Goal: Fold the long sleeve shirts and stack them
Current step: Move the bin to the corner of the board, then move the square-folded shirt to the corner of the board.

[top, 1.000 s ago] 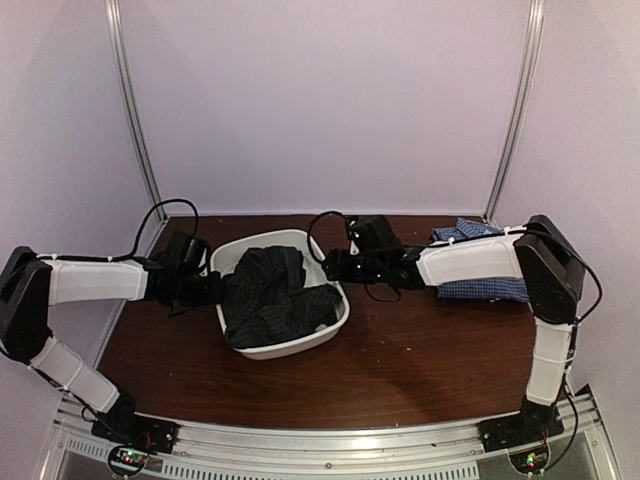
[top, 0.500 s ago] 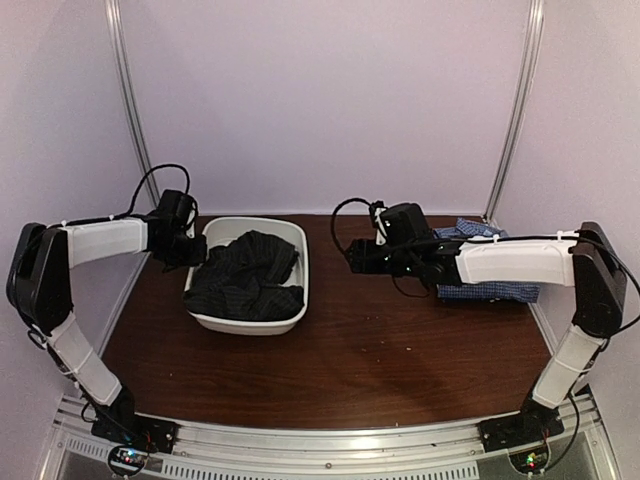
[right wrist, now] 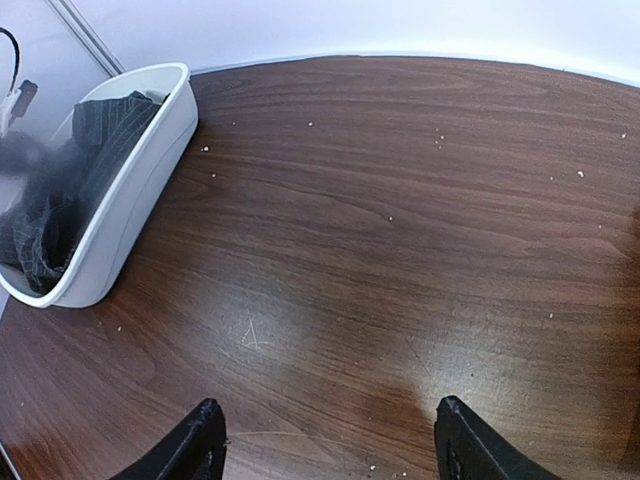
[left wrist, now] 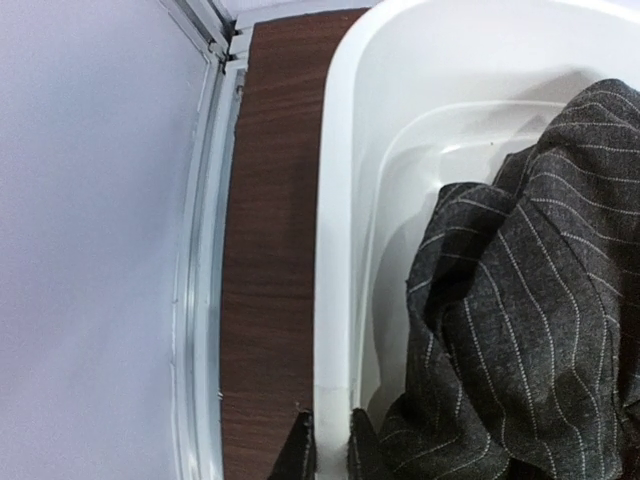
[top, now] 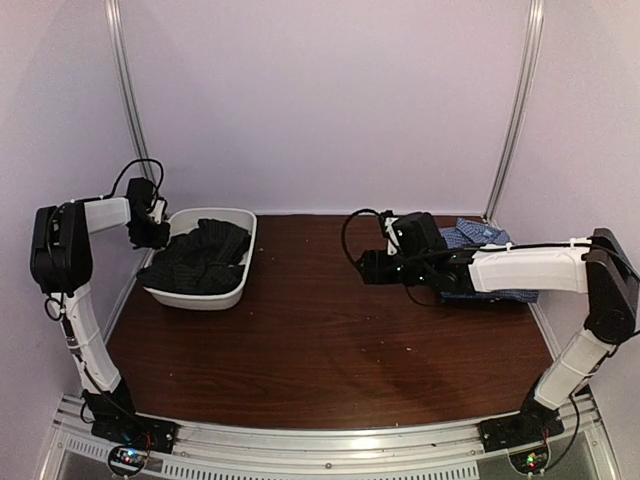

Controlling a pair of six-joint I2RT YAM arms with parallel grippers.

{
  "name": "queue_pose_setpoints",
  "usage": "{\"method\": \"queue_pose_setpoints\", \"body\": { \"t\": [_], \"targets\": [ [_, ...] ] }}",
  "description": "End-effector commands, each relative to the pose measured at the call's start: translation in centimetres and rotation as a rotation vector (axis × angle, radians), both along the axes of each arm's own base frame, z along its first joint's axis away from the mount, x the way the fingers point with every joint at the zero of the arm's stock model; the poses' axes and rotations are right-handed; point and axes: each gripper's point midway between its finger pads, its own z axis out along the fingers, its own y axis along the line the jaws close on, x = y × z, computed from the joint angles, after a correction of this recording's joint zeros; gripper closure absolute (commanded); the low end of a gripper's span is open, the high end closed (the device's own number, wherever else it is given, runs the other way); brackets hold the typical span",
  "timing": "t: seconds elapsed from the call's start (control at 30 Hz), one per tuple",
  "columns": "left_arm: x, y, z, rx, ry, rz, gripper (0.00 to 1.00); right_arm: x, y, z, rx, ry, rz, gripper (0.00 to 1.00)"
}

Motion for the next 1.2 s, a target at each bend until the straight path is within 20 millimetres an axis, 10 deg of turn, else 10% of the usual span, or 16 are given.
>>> {"method": "queue_pose_setpoints", "body": {
  "t": [0.0, 0.3, 0.53, 0.73, 1.0, 1.17],
  "targets": [
    [2.3, 2.8, 2.5, 0.102, -0.03, -0.097, 1.0, -0.5, -0.3, 0.7, 0.033, -0.022, 0.014, 0.28],
    [5.1, 7.9, 0.6, 0.13, 0.012, -0.015, 0.82, -1.2, -1.0, 0.0, 0.027, -0.005, 0.007, 0.28],
    [5.1, 8.8, 5.6, 0.106, -0.088, 0.038, 0.53, -1.4, -1.5, 0.4, 0.019, -0.013, -0.002, 0.28],
    [2.6, 2.8, 11.1, -0.08, -0.25, -0.097, 0.03, -1.8, -2.1, -0.2, -0.018, -0.001, -0.004, 0.26],
    [2.2, -7.1, 9.7, -0.142, -0.237, -0.33, 0.02, 1.1, -8.4, -1.8, -0.168, 0.074, -0.142, 0.17],
    [3.0, -9.1, 6.3, -0.186, -0.165, -0.349, 0.07, 4.4, -10.6, -4.4, -0.168, 0.144, -0.168, 0.18]
  ]
}}
